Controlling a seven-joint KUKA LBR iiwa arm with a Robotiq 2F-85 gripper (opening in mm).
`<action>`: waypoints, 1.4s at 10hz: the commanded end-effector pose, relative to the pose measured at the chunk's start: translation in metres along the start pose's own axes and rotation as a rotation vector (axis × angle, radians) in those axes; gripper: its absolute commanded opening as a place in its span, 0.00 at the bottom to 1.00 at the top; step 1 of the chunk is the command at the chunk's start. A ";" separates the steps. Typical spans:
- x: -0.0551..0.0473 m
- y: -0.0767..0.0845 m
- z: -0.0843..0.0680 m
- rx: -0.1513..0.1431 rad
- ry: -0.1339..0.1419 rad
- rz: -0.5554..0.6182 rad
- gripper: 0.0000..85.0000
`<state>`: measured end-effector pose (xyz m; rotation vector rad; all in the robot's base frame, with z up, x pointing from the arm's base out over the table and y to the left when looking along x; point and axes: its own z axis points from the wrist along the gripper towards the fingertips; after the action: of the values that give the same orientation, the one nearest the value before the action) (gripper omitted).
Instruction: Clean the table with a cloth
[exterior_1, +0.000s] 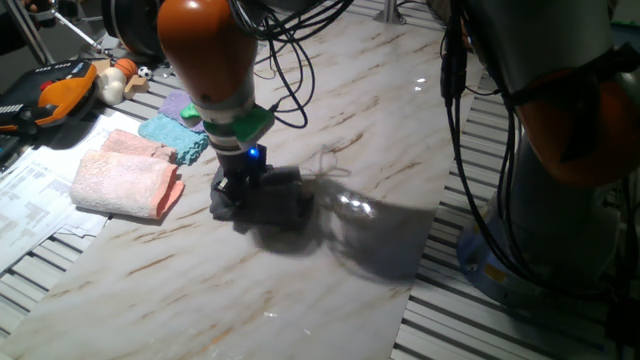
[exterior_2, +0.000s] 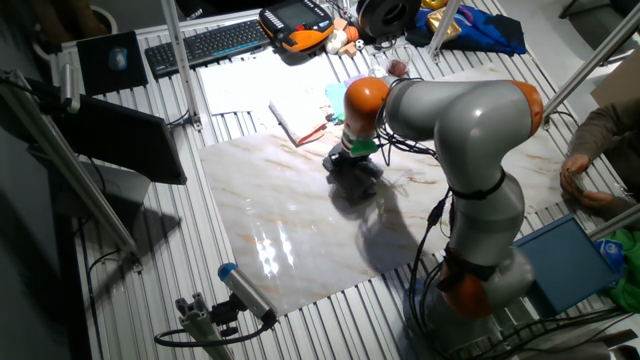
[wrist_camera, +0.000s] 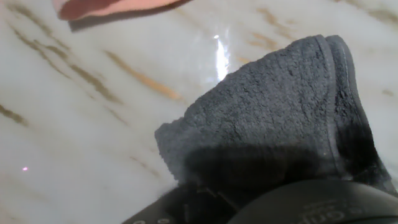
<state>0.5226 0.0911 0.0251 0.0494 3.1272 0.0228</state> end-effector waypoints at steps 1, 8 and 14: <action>-0.002 -0.008 0.002 -0.002 0.006 -0.011 0.00; -0.032 -0.072 -0.011 0.032 0.015 -0.137 0.00; -0.028 -0.127 -0.003 0.046 -0.008 -0.209 0.00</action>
<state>0.5478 -0.0368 0.0279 -0.2785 3.1037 -0.0518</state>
